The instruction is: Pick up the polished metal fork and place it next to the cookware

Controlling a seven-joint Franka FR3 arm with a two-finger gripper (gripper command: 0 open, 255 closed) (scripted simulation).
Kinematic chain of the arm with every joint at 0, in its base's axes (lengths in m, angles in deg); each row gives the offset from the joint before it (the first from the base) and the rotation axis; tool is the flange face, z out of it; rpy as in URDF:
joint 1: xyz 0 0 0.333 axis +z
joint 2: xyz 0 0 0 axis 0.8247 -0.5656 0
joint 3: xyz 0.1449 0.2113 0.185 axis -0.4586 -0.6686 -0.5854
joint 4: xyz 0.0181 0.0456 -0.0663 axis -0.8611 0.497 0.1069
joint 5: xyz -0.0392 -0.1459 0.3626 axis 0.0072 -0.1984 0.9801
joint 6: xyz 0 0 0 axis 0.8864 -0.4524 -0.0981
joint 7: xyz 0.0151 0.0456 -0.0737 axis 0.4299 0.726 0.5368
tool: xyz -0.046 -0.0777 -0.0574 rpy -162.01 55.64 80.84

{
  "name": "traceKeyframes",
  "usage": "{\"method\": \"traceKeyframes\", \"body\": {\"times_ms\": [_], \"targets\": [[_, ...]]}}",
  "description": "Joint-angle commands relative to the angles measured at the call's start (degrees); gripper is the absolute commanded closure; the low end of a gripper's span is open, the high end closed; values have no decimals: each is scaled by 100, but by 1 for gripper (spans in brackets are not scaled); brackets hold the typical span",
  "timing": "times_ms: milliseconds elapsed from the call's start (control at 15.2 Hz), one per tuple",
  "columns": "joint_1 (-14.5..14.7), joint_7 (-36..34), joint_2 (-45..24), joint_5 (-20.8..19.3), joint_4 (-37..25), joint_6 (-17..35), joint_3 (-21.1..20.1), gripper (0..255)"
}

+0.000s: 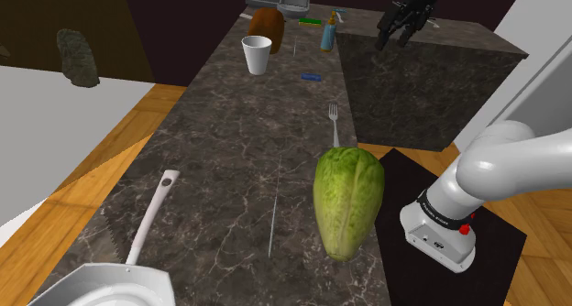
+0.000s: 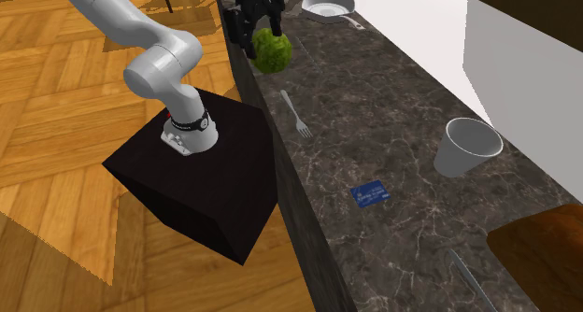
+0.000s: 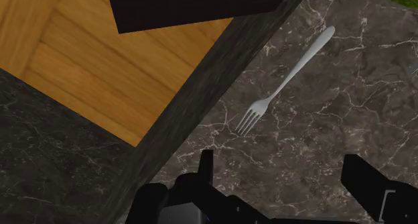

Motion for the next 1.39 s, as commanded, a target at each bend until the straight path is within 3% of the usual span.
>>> {"method": "traceKeyframes", "body": {"times_ms": [0,528,1122,1320], "targets": [[0,0,0,0,0,0,0,0],[-423,-1880,-515,292,1035,1361,-854,0],[-947,-4081,-1920,451,1523,2974,-1832,0],[-977,-4175,-2082,440,1615,3215,-1888,0]]}}
